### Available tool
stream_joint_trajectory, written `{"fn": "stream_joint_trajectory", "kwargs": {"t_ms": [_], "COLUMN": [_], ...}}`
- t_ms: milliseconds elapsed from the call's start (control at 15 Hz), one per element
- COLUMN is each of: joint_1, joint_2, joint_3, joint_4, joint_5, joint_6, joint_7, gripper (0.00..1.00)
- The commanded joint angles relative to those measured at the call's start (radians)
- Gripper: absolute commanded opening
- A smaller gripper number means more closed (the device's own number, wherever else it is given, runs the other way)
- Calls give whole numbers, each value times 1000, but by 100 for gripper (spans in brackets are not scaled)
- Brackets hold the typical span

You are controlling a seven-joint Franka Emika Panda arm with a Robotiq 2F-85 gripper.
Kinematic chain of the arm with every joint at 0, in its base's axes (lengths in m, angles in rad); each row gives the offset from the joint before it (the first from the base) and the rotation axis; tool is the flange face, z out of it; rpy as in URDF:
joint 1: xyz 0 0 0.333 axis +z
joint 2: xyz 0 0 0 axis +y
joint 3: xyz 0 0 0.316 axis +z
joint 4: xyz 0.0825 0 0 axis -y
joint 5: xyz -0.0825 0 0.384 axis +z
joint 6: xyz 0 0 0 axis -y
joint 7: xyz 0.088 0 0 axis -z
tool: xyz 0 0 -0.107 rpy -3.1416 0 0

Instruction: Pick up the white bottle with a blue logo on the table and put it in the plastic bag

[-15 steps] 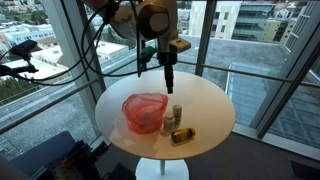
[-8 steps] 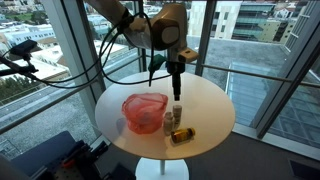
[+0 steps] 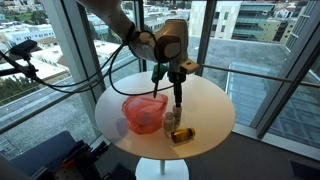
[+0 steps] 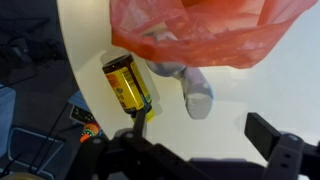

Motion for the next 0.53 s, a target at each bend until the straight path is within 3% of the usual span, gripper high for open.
{"fn": "stream_joint_trajectory", "kwargs": {"t_ms": [0,467], "joint_1": [11,18], "joint_2": [39,91], "joint_3": [-10,-21], "joint_4": [26,49], "joint_5": [50,75], "joint_6": [16,26], "joint_7": [-56,-83], "gripper": [100,100]}}
